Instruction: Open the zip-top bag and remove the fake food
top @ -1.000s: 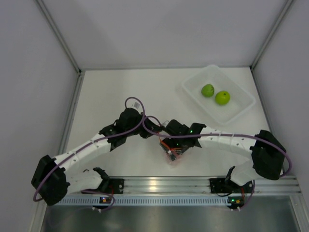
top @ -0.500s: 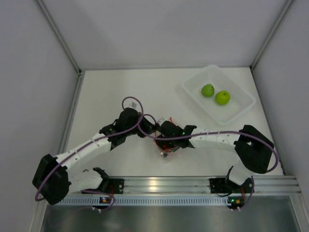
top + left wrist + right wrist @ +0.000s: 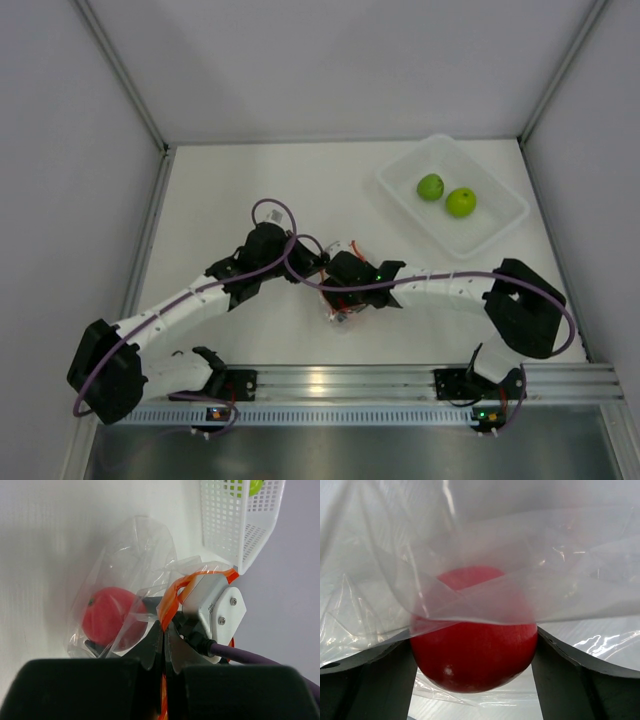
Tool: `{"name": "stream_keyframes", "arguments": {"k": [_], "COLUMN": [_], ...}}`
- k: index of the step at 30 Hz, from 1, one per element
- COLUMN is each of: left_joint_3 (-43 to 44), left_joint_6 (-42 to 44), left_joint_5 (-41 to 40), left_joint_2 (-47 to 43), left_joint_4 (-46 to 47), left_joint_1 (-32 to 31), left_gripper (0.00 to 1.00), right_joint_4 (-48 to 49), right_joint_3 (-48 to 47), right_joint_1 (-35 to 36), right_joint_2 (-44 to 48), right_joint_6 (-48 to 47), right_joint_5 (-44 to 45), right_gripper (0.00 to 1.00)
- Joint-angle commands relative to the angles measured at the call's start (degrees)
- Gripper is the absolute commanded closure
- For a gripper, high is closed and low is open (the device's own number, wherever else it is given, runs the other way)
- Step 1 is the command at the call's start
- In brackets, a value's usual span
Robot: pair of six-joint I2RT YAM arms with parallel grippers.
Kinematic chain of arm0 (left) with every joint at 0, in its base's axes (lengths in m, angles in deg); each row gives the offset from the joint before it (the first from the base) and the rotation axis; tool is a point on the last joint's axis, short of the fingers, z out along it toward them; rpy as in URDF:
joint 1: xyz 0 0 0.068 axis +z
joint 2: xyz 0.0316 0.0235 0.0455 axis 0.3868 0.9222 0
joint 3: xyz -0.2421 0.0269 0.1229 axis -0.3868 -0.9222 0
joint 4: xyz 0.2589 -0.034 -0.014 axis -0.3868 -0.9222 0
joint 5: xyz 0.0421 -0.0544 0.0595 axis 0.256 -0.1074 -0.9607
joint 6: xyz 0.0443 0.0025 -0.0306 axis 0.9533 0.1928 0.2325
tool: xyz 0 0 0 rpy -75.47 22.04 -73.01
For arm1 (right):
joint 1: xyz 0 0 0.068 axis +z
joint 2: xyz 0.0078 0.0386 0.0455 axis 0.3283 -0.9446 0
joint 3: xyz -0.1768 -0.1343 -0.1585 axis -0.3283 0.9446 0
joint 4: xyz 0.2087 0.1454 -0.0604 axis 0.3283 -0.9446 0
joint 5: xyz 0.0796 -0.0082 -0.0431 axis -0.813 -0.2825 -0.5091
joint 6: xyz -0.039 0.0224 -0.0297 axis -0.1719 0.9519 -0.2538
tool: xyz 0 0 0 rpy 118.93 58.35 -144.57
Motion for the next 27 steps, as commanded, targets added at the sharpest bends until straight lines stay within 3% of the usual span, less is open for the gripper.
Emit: {"name": "stream_keyframes", "arguments": {"k": [1, 15, 21, 27], "left_joint_3": [0.10, 0.62, 2.03, 4.48], "left_joint_6": [0.63, 2.03, 4.31, 8.09], "left_joint_5": [2.47, 0.18, 2.72, 2.64], "left_joint_2": [-1.24, -2.12, -2.82, -3.70], "left_joint_4": [5.44, 5.53, 5.97, 6.06], "left_joint_1": [-0.68, -0.50, -0.59, -0.50], "left_gripper": [1.00, 1.00, 1.00, 1.00], "right_joint_4": [1.26, -3.75, -6.91, -6.66], "right_joint_3": [-0.56, -0.73, -3.02, -3.20], "right_joint_1": [1.34, 2.13, 2.13, 2.13], "right_joint_2": [3.32, 18.78, 16.52, 10.80], "right_joint_6": [0.34, 0.34, -0.36, -0.63], "right_joint_5": [2.38, 5.01, 14.58, 16.09], "right_gripper": [0.44, 0.48, 0.50, 0.50]}}
